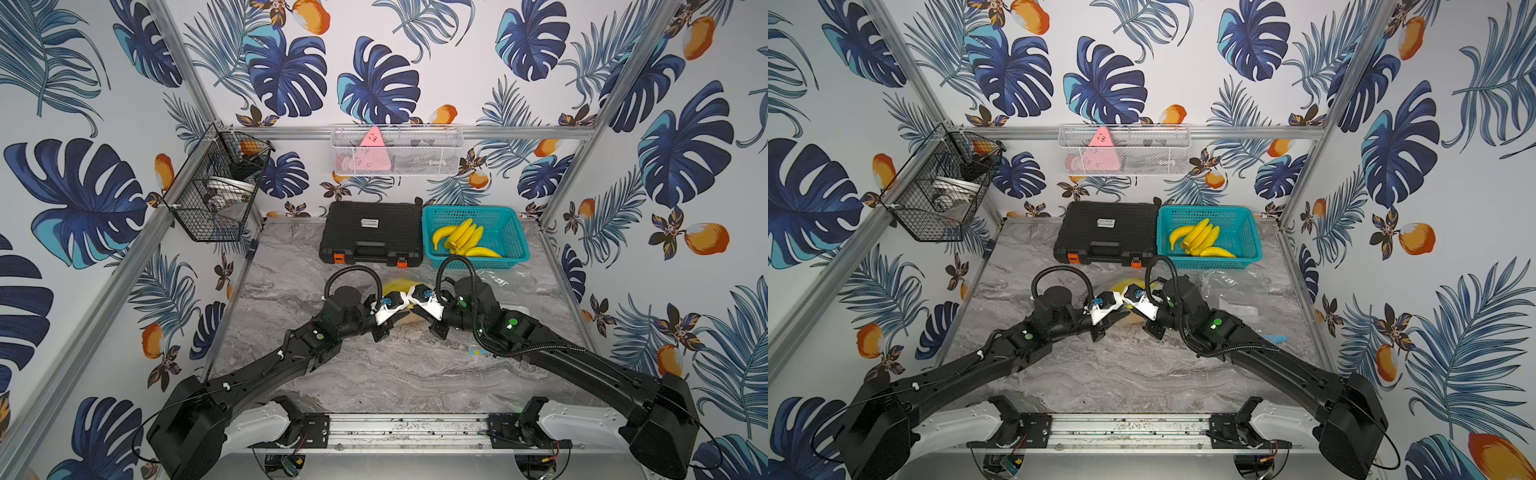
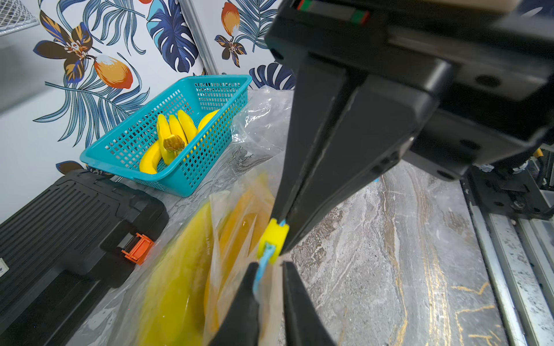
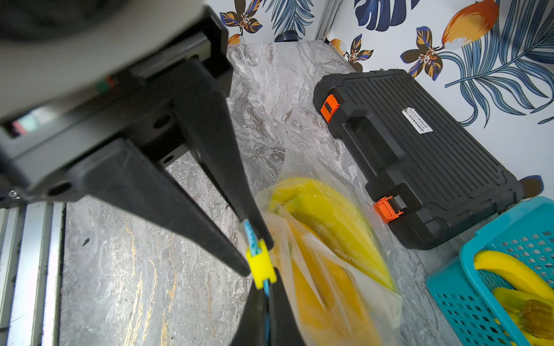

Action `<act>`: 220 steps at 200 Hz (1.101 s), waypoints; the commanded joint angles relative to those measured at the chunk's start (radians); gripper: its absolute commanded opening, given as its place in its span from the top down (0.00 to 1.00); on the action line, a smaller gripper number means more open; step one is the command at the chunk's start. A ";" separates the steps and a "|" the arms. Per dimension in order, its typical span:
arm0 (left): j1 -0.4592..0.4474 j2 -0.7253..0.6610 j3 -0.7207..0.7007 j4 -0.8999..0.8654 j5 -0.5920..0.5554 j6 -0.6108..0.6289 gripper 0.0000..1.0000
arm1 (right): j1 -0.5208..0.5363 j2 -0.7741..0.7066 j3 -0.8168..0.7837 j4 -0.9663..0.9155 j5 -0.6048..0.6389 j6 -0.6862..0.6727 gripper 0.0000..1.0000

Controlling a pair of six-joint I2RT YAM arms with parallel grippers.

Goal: Open the zip-top bag and take out the banana
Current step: Unzip the zipper on the zipper food storage bag.

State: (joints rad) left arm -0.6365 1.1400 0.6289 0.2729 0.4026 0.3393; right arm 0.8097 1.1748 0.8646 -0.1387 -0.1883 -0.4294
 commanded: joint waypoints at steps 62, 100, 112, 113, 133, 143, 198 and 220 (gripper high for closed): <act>0.000 -0.004 0.020 0.001 -0.012 0.015 1.00 | -0.003 -0.011 0.003 -0.008 0.009 0.005 0.83; 0.000 -0.003 0.037 -0.028 -0.004 0.011 1.00 | -0.008 -0.043 0.002 -0.006 0.000 -0.005 0.66; 0.000 -0.002 0.036 -0.023 -0.001 0.009 1.00 | -0.009 -0.041 0.008 -0.009 -0.015 -0.005 0.64; 0.000 -0.003 0.036 -0.023 0.000 0.009 1.00 | -0.008 -0.040 0.008 -0.011 -0.015 -0.005 0.64; 0.000 -0.003 0.039 -0.027 0.004 0.008 1.00 | -0.009 -0.022 0.019 -0.012 -0.029 -0.008 0.64; -0.001 -0.003 0.038 -0.025 0.004 0.006 1.00 | -0.009 -0.011 0.022 -0.010 -0.045 -0.006 0.64; 0.000 0.007 0.041 -0.027 0.012 0.001 1.00 | -0.009 0.023 0.040 0.016 -0.075 -0.012 0.70; -0.001 0.007 0.040 -0.030 0.010 0.003 1.00 | -0.010 0.023 0.043 0.016 -0.078 -0.014 0.71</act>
State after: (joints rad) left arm -0.6373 1.1461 0.6598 0.2230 0.3965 0.3389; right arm 0.8005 1.1957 0.8967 -0.1352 -0.2447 -0.4351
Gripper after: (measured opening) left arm 0.062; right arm 0.289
